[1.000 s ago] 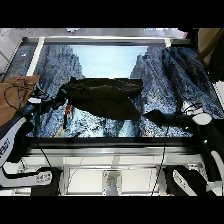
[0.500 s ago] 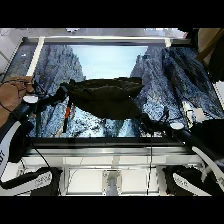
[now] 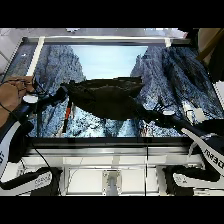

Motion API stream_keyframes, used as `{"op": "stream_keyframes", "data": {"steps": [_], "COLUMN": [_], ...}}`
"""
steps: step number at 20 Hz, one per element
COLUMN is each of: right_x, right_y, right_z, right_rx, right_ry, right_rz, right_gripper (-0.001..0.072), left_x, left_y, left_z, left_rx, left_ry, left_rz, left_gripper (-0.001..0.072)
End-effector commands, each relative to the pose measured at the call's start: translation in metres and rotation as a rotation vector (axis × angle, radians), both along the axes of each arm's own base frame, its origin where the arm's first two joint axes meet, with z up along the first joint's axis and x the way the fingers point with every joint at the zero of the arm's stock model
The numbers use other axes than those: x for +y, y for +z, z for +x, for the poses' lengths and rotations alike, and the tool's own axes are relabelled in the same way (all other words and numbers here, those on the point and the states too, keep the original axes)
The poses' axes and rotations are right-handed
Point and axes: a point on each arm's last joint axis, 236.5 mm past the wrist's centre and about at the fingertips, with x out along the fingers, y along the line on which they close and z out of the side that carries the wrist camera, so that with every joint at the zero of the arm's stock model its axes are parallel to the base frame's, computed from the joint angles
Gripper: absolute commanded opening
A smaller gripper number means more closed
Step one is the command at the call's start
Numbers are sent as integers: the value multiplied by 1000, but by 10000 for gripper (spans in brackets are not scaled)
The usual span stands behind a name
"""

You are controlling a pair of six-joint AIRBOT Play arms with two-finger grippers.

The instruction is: Fold the clothes and pants, and hang the long-sleeved shirts on hangers.

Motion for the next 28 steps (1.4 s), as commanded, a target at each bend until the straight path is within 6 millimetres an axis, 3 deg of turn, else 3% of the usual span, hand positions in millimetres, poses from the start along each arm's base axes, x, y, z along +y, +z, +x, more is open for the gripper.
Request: {"op": "stream_keyframes", "data": {"steps": [1,4,7,9,11,12,14,17,20,22,24,28], "right_x": [9,18,9,3,-6,-12,-22,-24,-18,-15,-14,-14], "right_y": [26,117,242,333,421,458,509,545,561,557,541,486], "right_z": [14,11,-29,-71,-105,-121,-140,-147,-145,-135,-113,-37], "right_rx": [-95,-323,-567,-736,-937,-1015,-1107,-1142,-1151,-1118,-1054,-885], "right_ry": [85,291,452,473,412,383,350,364,411,445,469,499], "right_rz": [3,-10,-78,-120,-191,-235,-322,-369,-368,-371,-362,-327], "right_gripper": [5,4,5,5,4,3,2,1,2,1,1,0], "left_x": [-2,-2,11,18,15,12,6,-7,-22,-26,-29,-20], "left_y": [8,46,109,173,251,288,351,424,463,455,426,367], "left_z": [-4,-33,-83,-111,-137,-148,-168,-191,-205,-200,-186,-123], "left_rx": [-16,-89,-154,-262,-428,-504,-622,-792,-891,-849,-730,-510], "left_ry": [-37,-203,-301,-281,-271,-262,-243,-232,-251,-274,-318,-357], "left_rz": [19,172,333,419,511,538,565,572,537,496,444,351], "left_gripper": [24,23,23,22,21,22,22,22,22,22,22,22]}}
